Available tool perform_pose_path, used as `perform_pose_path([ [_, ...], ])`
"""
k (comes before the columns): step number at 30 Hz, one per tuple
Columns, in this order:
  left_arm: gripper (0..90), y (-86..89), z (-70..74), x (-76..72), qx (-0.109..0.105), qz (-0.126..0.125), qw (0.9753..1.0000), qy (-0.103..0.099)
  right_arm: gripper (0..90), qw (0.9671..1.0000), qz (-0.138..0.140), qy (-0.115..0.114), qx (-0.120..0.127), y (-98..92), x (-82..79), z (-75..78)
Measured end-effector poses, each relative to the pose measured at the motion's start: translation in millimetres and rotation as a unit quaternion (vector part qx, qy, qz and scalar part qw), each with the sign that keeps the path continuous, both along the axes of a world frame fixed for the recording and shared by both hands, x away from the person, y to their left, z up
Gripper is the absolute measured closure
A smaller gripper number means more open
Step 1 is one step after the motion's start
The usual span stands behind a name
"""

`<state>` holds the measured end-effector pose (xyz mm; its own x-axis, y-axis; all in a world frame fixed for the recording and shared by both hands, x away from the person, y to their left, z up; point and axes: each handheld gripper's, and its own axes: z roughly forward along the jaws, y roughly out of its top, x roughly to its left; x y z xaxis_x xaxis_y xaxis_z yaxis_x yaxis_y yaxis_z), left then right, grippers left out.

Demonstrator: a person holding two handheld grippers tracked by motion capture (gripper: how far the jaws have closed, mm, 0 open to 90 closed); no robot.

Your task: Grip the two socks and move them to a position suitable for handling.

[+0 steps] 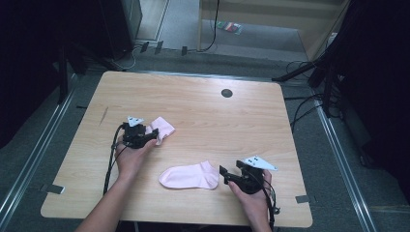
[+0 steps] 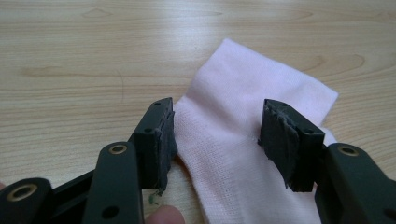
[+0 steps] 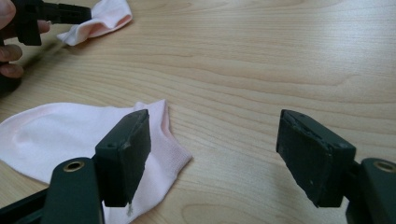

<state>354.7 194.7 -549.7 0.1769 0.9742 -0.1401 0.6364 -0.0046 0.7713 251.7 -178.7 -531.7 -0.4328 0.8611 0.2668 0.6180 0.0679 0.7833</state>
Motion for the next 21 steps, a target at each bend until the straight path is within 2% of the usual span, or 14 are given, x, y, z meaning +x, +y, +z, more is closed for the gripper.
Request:
perform_pose_path([
  [3,48.1,-3.5,-0.2,-1.3,0.019,-0.002,0.9998,0.003,26.7,1.0,0.001,0.001,-0.002,0.6,0.7,-0.3],
  [7,60.5,-4.4,-0.2,-2.5,0.036,0.016,0.9992,0.006,28.0,0.9999,-0.004,0.006,-0.009,0.5,0.4,-2.0],
  [11,71.8,-2.4,-0.5,-2.0,0.031,0.028,0.9991,0.005,29.0,0.9998,-0.012,0.009,-0.013,-1.0,0.4,-2.6],
  [14,81.1,-2.8,0.3,-1.7,0.026,0.019,0.9994,0.009,29.4,0.9998,-0.015,0.012,-0.01,-2.3,0.5,-3.4],
  [17,83.8,-1.4,3.9,0.3,0.018,0.007,0.9996,0.022,29.7,0.9998,-0.014,0.012,-0.011,-2.2,0.3,-3.7],
  [20,84.8,-1.0,7.8,-2.6,0.016,-0.002,0.9998,0.011,29.6,0.9998,-0.015,0.011,-0.01,-2.3,-0.1,-3.1],
  [21,85.0,-1.4,11.0,-4.5,0.016,-0.003,0.9999,0.0,29.6,0.9998,-0.016,0.009,-0.01,-2.9,0.2,-3.0],
])
